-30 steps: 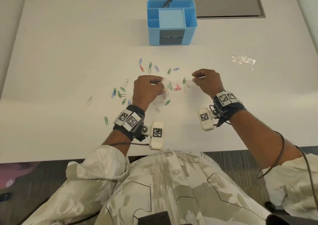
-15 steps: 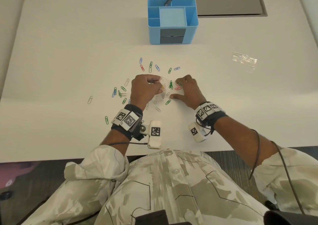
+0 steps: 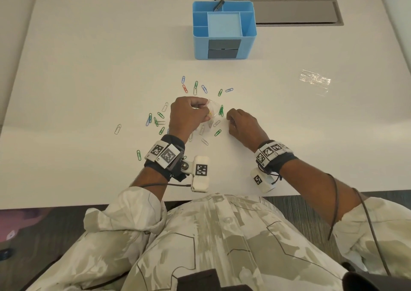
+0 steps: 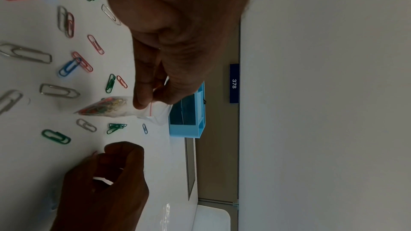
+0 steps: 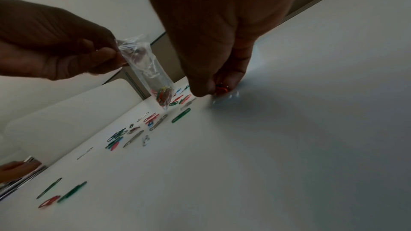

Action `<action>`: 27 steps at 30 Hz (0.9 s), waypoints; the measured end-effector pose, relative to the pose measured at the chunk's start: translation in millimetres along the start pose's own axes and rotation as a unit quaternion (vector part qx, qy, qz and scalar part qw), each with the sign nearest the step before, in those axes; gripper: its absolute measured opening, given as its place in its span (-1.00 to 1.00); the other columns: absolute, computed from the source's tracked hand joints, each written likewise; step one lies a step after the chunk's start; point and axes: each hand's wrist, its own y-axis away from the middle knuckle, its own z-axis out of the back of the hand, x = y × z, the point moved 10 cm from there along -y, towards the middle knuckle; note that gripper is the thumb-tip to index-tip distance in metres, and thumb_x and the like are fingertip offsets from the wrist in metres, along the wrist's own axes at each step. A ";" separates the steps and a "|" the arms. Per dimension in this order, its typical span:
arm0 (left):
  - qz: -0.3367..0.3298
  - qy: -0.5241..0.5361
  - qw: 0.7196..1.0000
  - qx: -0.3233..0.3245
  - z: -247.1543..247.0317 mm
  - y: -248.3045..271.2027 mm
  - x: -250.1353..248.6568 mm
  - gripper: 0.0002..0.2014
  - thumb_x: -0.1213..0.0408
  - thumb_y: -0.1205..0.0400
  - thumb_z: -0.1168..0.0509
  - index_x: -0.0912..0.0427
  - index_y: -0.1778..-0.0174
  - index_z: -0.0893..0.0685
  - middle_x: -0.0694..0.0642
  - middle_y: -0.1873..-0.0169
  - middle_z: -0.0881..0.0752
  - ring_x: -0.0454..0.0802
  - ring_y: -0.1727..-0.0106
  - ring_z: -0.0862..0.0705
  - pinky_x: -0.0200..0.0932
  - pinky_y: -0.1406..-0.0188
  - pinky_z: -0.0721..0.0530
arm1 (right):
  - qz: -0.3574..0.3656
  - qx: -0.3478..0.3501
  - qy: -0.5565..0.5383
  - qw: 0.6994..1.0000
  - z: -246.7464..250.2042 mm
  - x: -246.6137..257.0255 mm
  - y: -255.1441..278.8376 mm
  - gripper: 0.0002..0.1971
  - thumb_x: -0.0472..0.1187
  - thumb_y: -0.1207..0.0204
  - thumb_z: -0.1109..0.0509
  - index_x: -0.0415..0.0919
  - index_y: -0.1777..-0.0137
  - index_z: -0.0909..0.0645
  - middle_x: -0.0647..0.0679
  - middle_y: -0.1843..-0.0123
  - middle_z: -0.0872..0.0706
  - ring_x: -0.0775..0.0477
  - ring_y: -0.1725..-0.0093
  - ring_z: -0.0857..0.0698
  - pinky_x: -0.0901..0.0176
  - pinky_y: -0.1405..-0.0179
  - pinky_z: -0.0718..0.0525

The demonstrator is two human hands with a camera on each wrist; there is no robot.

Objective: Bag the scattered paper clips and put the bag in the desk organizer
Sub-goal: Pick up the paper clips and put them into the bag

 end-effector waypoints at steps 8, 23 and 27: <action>0.002 -0.005 1.000 0.008 -2.2 3.3 1.6 -0.73 0.53 -0.58 -0.50 0.23 -0.17 -0.88 0.22 -0.02 -0.88 0.14 0.11 -0.94 -0.11 0.01 -0.92 | -0.172 -0.041 -0.243 0.954 23.1 -39.4 1.0 -0.80 -0.33 -0.52 -0.39 -0.15 -0.05 -0.79 -0.07 0.12 -0.81 0.03 0.23 -0.74 0.37 0.14 -0.70; 0.002 -0.019 1.000 0.022 -25.3 7.4 -4.5 -0.74 0.50 -0.58 -0.52 0.27 -0.18 -0.88 0.15 0.03 -0.89 0.10 0.16 -0.94 0.05 -0.06 -0.93 | -0.098 -0.007 -0.448 0.889 83.6 34.3 -3.6 -0.86 -0.31 -0.62 -0.46 -0.24 -0.14 -0.76 -0.19 -0.12 -0.81 -0.06 0.01 -0.82 0.14 -0.19 -0.78; 0.004 -0.018 1.000 0.023 -26.4 8.0 -4.1 -0.76 0.49 -0.58 -0.53 0.28 -0.16 -0.88 0.15 0.04 -0.90 0.10 0.18 -0.94 0.06 -0.03 -0.94 | -0.087 -0.024 -0.380 0.921 86.8 36.7 -3.3 -0.84 -0.35 -0.56 -0.48 -0.20 -0.09 -0.79 0.00 -0.07 -0.85 0.03 -0.05 -0.84 0.28 -0.16 -0.73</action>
